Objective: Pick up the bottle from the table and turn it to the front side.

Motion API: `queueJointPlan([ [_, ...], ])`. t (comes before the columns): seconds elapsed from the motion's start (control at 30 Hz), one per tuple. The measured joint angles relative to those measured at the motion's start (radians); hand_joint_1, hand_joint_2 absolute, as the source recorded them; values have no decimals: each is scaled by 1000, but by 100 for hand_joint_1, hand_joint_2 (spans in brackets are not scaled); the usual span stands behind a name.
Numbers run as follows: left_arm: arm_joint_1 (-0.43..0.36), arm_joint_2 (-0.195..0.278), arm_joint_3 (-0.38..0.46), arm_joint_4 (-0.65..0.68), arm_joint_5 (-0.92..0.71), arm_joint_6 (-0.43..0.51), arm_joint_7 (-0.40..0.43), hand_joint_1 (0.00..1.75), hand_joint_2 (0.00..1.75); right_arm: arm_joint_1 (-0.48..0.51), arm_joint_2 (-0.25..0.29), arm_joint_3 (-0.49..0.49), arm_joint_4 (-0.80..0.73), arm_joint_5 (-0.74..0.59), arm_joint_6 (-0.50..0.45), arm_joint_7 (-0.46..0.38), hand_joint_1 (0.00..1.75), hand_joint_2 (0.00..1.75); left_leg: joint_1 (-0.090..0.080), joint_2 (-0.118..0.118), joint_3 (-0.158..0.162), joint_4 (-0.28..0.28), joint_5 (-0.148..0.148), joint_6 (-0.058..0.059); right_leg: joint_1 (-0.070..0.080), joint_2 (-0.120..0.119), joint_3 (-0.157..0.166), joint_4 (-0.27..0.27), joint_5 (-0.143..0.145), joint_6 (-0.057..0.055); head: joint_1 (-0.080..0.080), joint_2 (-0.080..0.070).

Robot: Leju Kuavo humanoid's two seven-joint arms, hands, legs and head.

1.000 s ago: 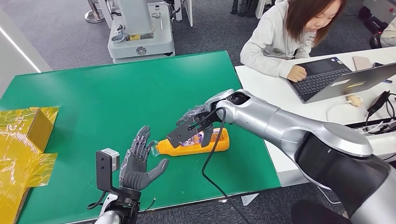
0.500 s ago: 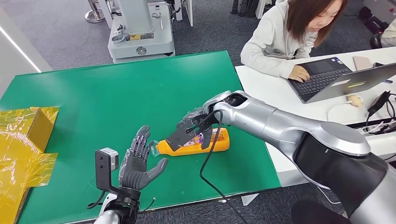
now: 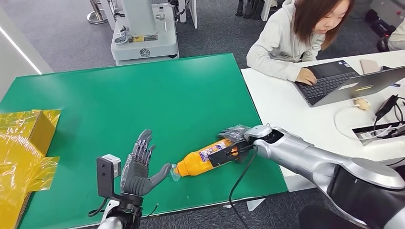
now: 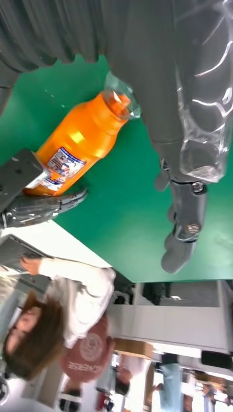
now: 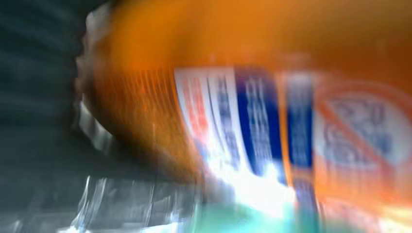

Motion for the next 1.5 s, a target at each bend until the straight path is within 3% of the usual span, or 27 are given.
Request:
queueJointPlan([
  [0.47,2,-7,0,0,-15,5,2,0,175,88,-11,-158,-46,134,48,5,1,175,1,3,4,0,1,1,0,2,4,0,0,0,0,0],
  [0.6,8,-6,0,0,-17,11,2,0,175,99,-11,-181,-47,142,42,-14,72,175,1,3,4,0,1,1,0,2,4,0,0,0,0,0],
  [0.63,10,-6,0,0,-17,12,1,0,175,104,-11,-188,-47,146,36,-17,72,175,1,3,4,0,1,1,0,2,4,0,0,0,0,0],
  [0.77,13,-5,-1,0,-17,12,0,0,175,121,-11,-210,-50,154,17,-23,134,175,1,4,4,0,1,1,0,3,4,0,0,0,0,0],
  [0.9,15,-6,-1,0,-30,13,1,0,175,141,-11,-231,-56,171,-7,-25,143,175,1,4,5,0,1,1,0,3,4,0,1,0,0,0],
  [1.13,21,-13,-1,-2,-52,8,13,0,175,198,-20,-286,-101,196,-43,-11,141,175,1,4,6,1,1,1,0,3,5,0,0,0,0,0],
  [1.3,26,-17,-1,-5,-63,-1,16,0,175,232,-31,-321,-133,207,-56,-9,171,175,1,3,6,1,1,1,0,2,5,-1,0,0,0,0],
  [1.5,35,-21,-3,-10,-79,-13,18,0,175,317,-54,-394,-198,194,-118,-36,175,175,1,3,6,1,0,1,1,2,6,-1,0,0,0,0],
])
